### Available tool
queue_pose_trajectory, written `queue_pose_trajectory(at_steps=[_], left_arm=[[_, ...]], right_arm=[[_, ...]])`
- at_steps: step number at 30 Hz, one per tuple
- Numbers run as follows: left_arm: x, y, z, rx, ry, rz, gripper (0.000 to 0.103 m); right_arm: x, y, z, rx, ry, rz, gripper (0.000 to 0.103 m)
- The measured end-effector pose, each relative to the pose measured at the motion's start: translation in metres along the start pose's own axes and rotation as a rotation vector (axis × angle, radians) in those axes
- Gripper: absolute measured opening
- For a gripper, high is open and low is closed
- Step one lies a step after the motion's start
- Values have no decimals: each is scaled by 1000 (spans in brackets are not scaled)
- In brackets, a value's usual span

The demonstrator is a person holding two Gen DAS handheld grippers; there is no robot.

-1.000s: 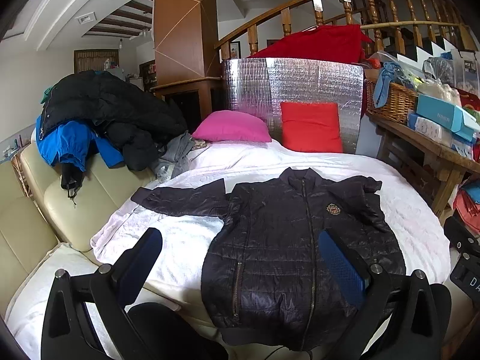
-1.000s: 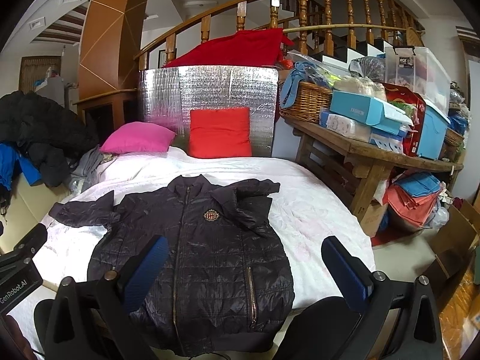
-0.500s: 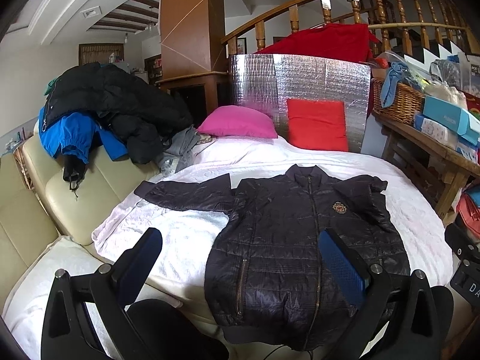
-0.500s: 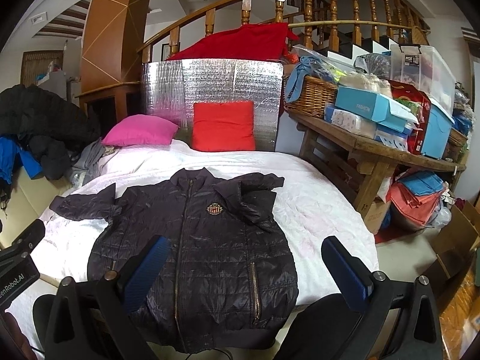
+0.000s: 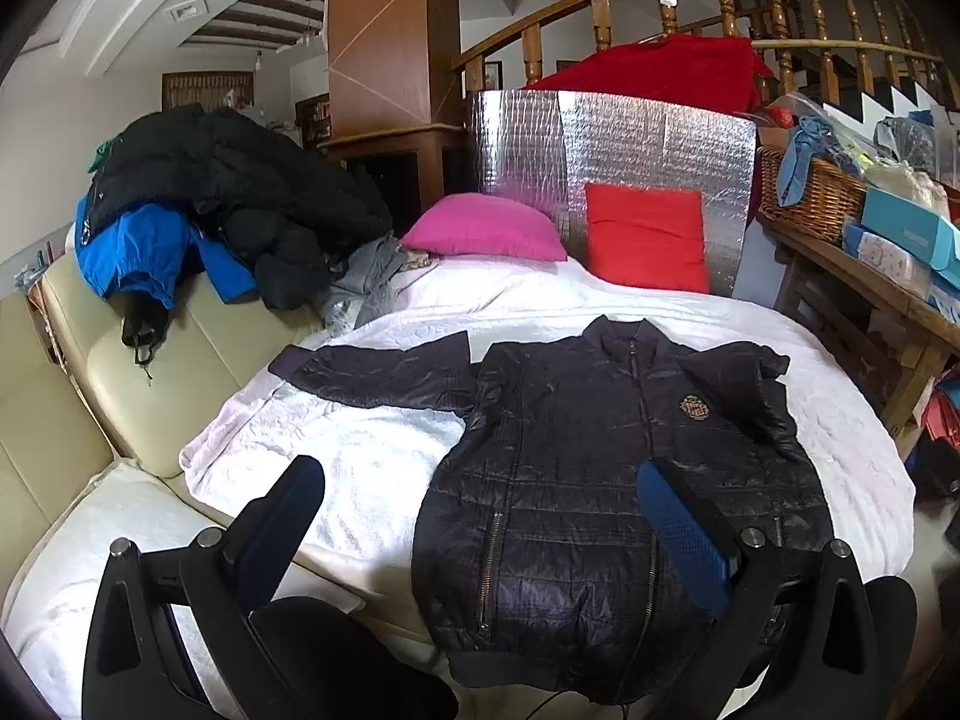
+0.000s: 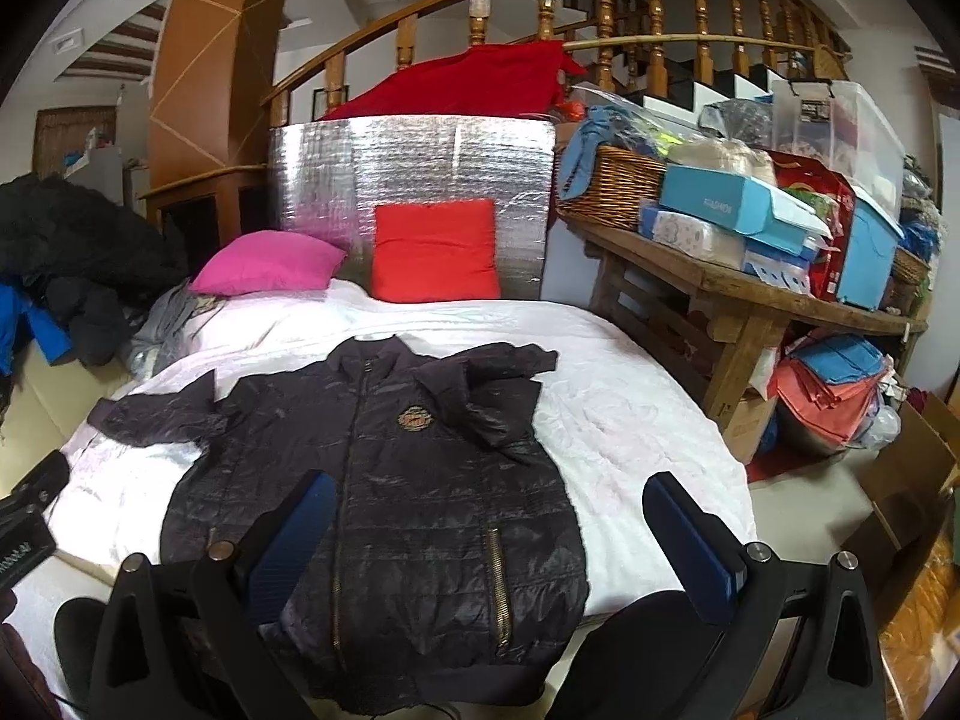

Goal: Fold large clothes

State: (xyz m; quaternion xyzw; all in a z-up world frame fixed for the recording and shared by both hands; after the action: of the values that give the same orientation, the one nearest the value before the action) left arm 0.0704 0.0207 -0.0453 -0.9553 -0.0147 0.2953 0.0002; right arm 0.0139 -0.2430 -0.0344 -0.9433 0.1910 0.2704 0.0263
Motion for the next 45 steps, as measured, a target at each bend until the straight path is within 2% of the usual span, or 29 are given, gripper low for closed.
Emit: queue_pose_trajectory(at_steps=[4,8,13,19,22,24,26,28,31,32,35,37,41,43,45], left_arm=[[30,2,-9,7,-25,-6,103],[73,11,-23,22,-46,-6,103],[128,28,-37,27,-72,-11,103],[190,53,-47,26,-86,11,103],[220,61,-51,6,-83,5,103],[244,68,-54,-1,-82,-12,103],[265,73,-50,19,-65,-61,103],[280,76,-43,41,-68,-76,103],[298,81,-41,16,-142,-33,103],[300,83,-44,6,-153,-5,103],[300,88,-48,38,-142,-16,103],[303,90,-52,37,-138,-17,103],[308,80,-53,23,-157,-22,103],[314,74,-54,9,-162,-25,103],[319,69,-53,-4,-174,-32,103]], right_arm=[[29,24,-10,21,2,43,103],[69,35,-21,18,-31,43,103],[135,39,-33,70,-121,-42,103],[202,31,-46,103,-171,-73,103],[236,23,-52,111,-185,-134,103],[269,17,-58,135,-218,-213,103],[302,18,-63,188,-264,-276,103],[342,22,-69,268,-312,-350,103],[395,32,-73,400,-362,-428,103],[414,37,-72,458,-386,-450,103],[459,49,-68,625,-437,-517,103],[479,56,-67,698,-451,-521,103],[520,72,-62,803,-465,-474,98],[534,74,-60,827,-489,-466,83],[548,74,-55,856,-513,-468,79]])
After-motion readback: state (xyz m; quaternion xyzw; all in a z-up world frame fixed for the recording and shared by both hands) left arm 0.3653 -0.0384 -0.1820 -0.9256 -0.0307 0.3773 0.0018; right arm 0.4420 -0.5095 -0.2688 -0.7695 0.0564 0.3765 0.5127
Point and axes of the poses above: each gripper's, at about its wrist camera, not at the fingertips, and x roughly the way its jaws point, y to its right, z to its underside, the point moved 4 cm from there along x, roughly the way its jaws point, and after that the axes turned 3 degrees about -y, right-handed, at the moved point
